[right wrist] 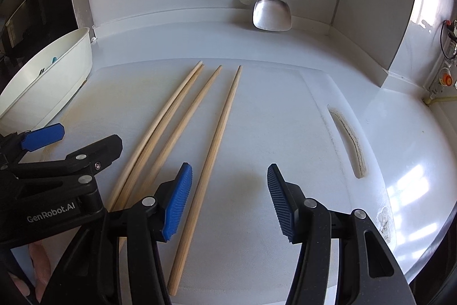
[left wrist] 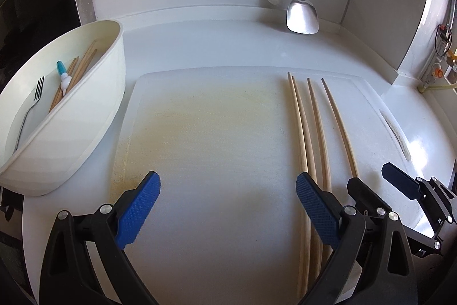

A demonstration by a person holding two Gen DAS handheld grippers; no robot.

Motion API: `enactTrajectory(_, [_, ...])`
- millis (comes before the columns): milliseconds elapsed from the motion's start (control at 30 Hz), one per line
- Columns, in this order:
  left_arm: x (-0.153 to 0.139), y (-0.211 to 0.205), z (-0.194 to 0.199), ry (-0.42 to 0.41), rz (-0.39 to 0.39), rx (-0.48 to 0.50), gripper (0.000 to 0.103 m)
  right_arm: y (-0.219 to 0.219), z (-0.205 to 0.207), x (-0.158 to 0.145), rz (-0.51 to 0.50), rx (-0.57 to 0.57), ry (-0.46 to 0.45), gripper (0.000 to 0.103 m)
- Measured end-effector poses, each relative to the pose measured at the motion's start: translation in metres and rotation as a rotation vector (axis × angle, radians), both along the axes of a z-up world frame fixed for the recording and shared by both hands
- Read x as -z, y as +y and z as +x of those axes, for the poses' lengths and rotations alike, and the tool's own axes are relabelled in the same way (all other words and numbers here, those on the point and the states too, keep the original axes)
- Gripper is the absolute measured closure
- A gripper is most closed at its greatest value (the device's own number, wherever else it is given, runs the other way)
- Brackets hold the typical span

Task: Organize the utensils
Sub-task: 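Position both open grippers above the remaining chopsticks on the board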

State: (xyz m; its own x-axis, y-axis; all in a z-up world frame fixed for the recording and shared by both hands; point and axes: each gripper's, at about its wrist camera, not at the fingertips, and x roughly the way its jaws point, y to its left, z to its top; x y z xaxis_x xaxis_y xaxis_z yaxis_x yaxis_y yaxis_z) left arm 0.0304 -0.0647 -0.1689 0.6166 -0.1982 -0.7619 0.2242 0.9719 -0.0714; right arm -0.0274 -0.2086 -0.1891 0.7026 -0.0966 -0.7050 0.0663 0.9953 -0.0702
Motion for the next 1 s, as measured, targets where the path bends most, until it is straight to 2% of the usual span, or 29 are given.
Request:
enactTrajectory(367, [0.004, -0.011, 0.002, 0.025, -0.039, 0.037, 0.009, -0.009, -0.001, 0.001, 0.037, 0.004, -0.002, 0.050])
enactTrajectory(633, [0.007, -0.011, 0.004, 0.016, -0.008, 0.008, 0.008, -0.006, -0.001, 0.003, 0.009, 0.000, -0.008, 0.050])
enactTrajectory(900, [0.005, -0.011, 0.002, 0.020, -0.054, 0.027, 0.008, -0.010, 0.001, 0.003, 0.043, 0.002, -0.004, 0.050])
enactTrajectory(1000, [0.007, -0.015, 0.001, 0.025, -0.044, 0.042, 0.008, -0.009, 0.001, 0.003, 0.039, 0.000, -0.005, 0.050])
